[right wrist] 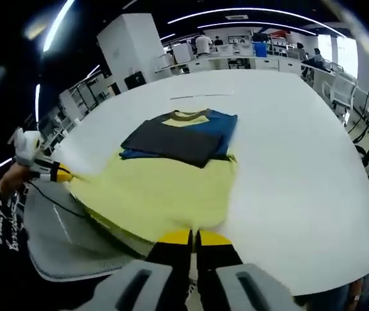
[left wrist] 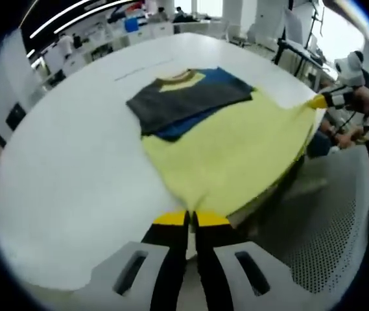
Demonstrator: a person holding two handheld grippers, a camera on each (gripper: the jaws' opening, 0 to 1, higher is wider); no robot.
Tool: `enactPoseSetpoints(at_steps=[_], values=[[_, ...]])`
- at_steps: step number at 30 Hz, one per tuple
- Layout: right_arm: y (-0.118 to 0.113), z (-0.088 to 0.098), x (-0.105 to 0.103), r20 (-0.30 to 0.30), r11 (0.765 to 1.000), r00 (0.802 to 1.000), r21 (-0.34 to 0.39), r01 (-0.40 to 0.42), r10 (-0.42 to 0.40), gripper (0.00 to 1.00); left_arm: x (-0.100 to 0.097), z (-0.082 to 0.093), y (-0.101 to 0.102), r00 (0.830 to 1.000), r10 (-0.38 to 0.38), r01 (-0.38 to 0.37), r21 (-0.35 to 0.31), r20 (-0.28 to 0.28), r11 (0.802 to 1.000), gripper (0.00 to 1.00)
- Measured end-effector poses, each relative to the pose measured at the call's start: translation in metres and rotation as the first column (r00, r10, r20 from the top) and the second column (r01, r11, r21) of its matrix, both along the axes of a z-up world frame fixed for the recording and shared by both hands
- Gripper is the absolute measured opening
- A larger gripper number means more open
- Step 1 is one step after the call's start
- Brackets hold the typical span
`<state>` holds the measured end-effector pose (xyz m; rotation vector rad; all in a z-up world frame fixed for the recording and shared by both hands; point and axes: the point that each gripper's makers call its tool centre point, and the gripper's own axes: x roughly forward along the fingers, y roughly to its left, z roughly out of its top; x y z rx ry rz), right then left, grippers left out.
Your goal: Fold the garment on the visible template until the final outline fits inside the template.
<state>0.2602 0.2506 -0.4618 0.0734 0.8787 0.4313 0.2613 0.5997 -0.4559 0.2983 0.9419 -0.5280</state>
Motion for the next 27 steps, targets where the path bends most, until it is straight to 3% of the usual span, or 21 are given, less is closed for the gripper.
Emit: enactPoseSetpoints(at_steps=[14,27], values=[[0.000,0.030,0.034,0.073,0.999,0.997,-0.025,-0.022,0.023,0.00,0.027,0.021,-0.001,0.999,0.020,-0.019,-0.025,0.051,1.000,0.00],[0.006,0.055,0.068,0.147,0.998,0.988,-0.052,-0.030,0.037,0.00,0.064,0.047,-0.002,0.990,0.055,-0.049,-0.048,0.133,0.998,0.00]])
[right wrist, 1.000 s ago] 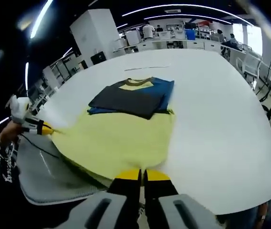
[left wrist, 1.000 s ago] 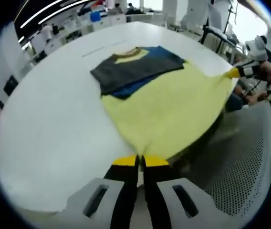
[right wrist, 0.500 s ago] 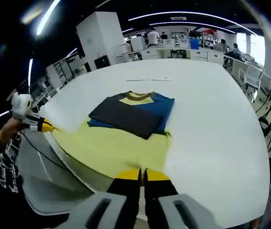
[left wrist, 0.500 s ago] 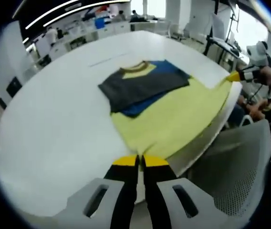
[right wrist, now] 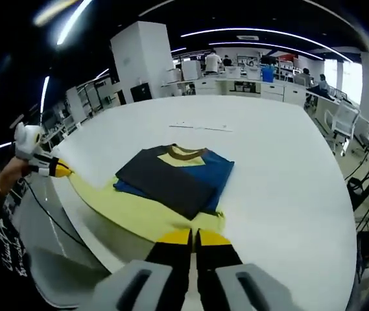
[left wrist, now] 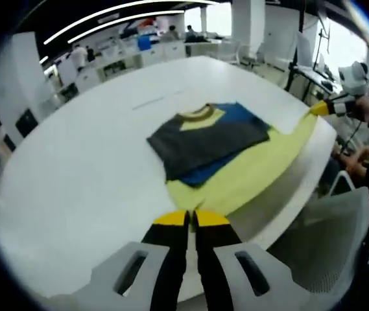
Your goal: Fold the garment on the visible template until the final outline fits inside the template.
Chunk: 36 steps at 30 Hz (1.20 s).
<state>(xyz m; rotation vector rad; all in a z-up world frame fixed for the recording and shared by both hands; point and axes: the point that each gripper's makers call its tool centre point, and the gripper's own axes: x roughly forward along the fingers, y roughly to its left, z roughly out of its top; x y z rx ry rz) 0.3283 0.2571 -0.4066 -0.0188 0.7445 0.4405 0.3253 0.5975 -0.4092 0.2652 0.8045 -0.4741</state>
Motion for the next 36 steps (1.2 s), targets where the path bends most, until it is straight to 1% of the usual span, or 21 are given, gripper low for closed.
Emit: enactPoseSetpoints(at_steps=[7,20,21,24,26,27,28,30,32,36], values=[[-0.001,0.014,0.024,0.042,1.000,0.999,0.009,0.020,-0.020,0.00,0.026,0.016,0.000,0.998,0.016,-0.016,-0.009,0.057,1.000,0.00],[0.000,0.028,0.065,0.102,0.998,0.993,0.031,0.059,-0.062,0.00,0.069,0.030,0.004,0.990,0.062,-0.058,-0.034,0.128,0.998,0.00],[0.000,0.029,0.071,0.110,0.997,0.992,0.034,0.064,-0.067,0.00,0.074,0.031,0.004,0.988,0.068,-0.064,-0.039,0.137,0.997,0.00],[-0.001,0.032,0.080,0.123,0.997,0.990,0.035,0.071,-0.075,0.00,0.088,0.036,0.003,0.984,0.079,-0.074,-0.036,0.162,0.997,0.00],[-0.003,0.034,0.089,0.135,0.996,0.987,0.036,0.087,-0.091,0.00,0.099,0.039,0.002,0.980,0.101,-0.091,-0.064,0.173,0.994,0.00],[-0.005,0.037,0.094,0.153,0.994,0.982,0.041,0.103,-0.108,0.00,0.103,0.042,0.000,0.977,0.112,-0.098,-0.081,0.181,0.992,0.00],[-0.006,0.038,0.097,0.159,0.993,0.981,0.044,0.107,-0.113,0.00,0.106,0.043,-0.001,0.976,0.110,-0.097,-0.080,0.189,0.992,0.00],[-0.006,0.038,0.103,0.160,0.992,0.980,0.053,0.112,-0.119,0.00,0.112,0.043,0.000,0.973,0.114,-0.102,-0.070,0.199,0.992,0.00],[-0.007,0.037,0.111,0.163,0.991,0.978,0.056,0.119,-0.127,0.00,0.121,0.045,0.000,0.969,0.128,-0.113,-0.085,0.210,0.990,0.00],[-0.008,0.035,0.125,0.169,0.989,0.975,0.064,0.134,-0.144,0.00,0.133,0.046,0.000,0.964,0.141,-0.122,-0.093,0.228,0.988,0.00]])
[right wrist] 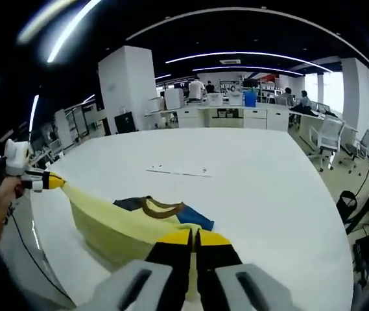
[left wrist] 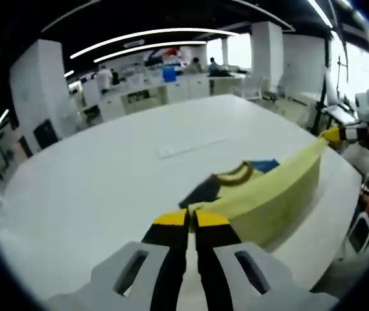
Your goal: Fold the garment on the visible template until the final outline fits inside the template.
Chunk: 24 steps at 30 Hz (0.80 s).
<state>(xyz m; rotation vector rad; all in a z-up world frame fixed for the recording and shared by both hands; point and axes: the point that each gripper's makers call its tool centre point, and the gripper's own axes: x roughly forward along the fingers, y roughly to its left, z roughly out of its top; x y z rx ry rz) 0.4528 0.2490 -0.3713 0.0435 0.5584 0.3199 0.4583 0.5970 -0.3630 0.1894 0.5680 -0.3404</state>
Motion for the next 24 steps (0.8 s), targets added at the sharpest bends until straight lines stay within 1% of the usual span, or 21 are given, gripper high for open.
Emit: enactPoseSetpoints(at_steps=[7,9,10,15,16,20,22,24], values=[[0.001,-0.004,0.024,0.018,1.000,1.000,0.007,0.018,-0.018,0.00,0.026,-0.004,0.000,0.998,0.038,-0.039,0.003,0.043,0.999,0.00],[0.001,-0.007,0.030,0.017,1.000,0.999,0.013,0.027,-0.027,0.00,0.033,-0.008,0.001,0.997,0.052,-0.053,0.007,0.048,0.999,0.00],[0.001,-0.009,0.038,0.024,0.999,0.999,0.016,0.034,-0.034,0.00,0.040,-0.011,0.002,0.996,0.060,-0.062,0.024,0.062,0.998,0.00],[0.000,-0.019,0.059,0.027,0.998,0.998,0.015,0.059,-0.060,0.00,0.061,-0.021,0.000,0.992,0.089,-0.091,0.022,0.085,0.996,0.00],[0.000,-0.020,0.060,0.028,0.998,0.998,0.016,0.062,-0.063,0.00,0.067,-0.023,-0.001,0.991,0.094,-0.097,0.023,0.091,0.995,0.00],[-0.001,-0.033,0.076,0.016,0.996,0.996,0.023,0.083,-0.083,0.00,0.079,-0.034,0.001,0.989,0.122,-0.123,0.004,0.086,0.992,0.00],[-0.001,-0.040,0.083,0.012,0.996,0.996,0.024,0.088,-0.088,0.00,0.084,-0.042,0.002,0.985,0.157,-0.155,-0.037,0.076,0.987,0.00],[0.000,-0.046,0.089,0.009,0.996,0.996,0.022,0.088,-0.089,0.00,0.090,-0.050,0.005,0.983,0.170,-0.168,-0.041,0.072,0.985,0.00]])
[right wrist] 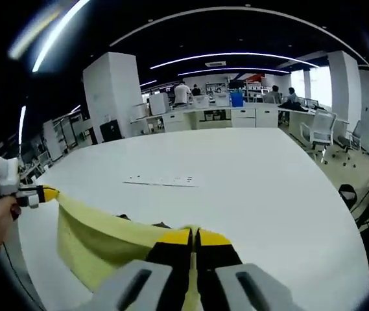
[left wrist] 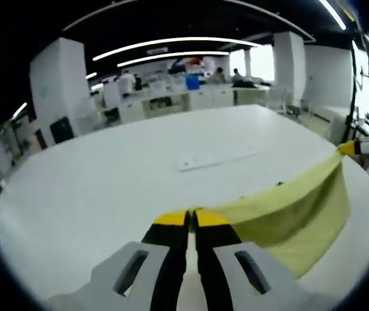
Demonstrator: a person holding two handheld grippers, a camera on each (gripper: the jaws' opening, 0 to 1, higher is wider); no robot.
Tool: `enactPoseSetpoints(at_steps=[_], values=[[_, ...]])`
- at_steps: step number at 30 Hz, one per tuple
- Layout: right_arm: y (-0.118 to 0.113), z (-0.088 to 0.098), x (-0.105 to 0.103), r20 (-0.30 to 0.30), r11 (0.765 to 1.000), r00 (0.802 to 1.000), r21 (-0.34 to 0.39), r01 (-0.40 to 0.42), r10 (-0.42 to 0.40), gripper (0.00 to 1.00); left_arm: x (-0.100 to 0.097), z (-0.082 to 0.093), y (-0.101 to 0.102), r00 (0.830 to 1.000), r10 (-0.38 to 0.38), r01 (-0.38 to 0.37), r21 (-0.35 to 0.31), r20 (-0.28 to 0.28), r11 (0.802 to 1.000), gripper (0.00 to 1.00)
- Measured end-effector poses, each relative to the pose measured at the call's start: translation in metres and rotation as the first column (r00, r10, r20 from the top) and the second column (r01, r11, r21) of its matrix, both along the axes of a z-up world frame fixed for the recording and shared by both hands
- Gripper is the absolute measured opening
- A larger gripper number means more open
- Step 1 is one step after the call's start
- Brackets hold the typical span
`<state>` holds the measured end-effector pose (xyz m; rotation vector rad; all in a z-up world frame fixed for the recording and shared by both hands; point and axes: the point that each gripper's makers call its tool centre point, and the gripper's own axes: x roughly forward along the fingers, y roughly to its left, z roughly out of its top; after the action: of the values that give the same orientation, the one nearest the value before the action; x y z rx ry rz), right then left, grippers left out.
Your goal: Fold the garment on the visible template until the final outline fits inside the template.
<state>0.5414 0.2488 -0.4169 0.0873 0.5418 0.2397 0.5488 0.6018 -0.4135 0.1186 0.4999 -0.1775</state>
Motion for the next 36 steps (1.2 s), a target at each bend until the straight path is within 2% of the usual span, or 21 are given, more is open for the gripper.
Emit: enactPoseSetpoints(at_steps=[6,18,31,36], values=[[0.003,-0.028,0.020,-0.029,1.000,1.000,-0.001,0.002,-0.002,0.00,0.013,-0.023,0.003,0.999,0.025,-0.025,-0.008,-0.023,1.000,0.00],[0.002,-0.076,0.038,-0.099,0.999,0.995,0.026,0.032,-0.029,0.00,0.030,-0.069,0.006,0.993,0.102,-0.106,-0.059,-0.063,0.993,0.00],[0.004,-0.101,0.042,-0.150,0.999,0.988,0.035,0.041,-0.036,0.00,0.034,-0.098,0.010,0.987,0.117,-0.123,-0.058,-0.106,0.991,0.00],[0.005,-0.109,0.042,-0.171,0.998,0.985,0.050,0.048,-0.039,0.00,0.032,-0.104,0.010,0.989,0.094,-0.099,-0.043,-0.111,0.994,0.00]])
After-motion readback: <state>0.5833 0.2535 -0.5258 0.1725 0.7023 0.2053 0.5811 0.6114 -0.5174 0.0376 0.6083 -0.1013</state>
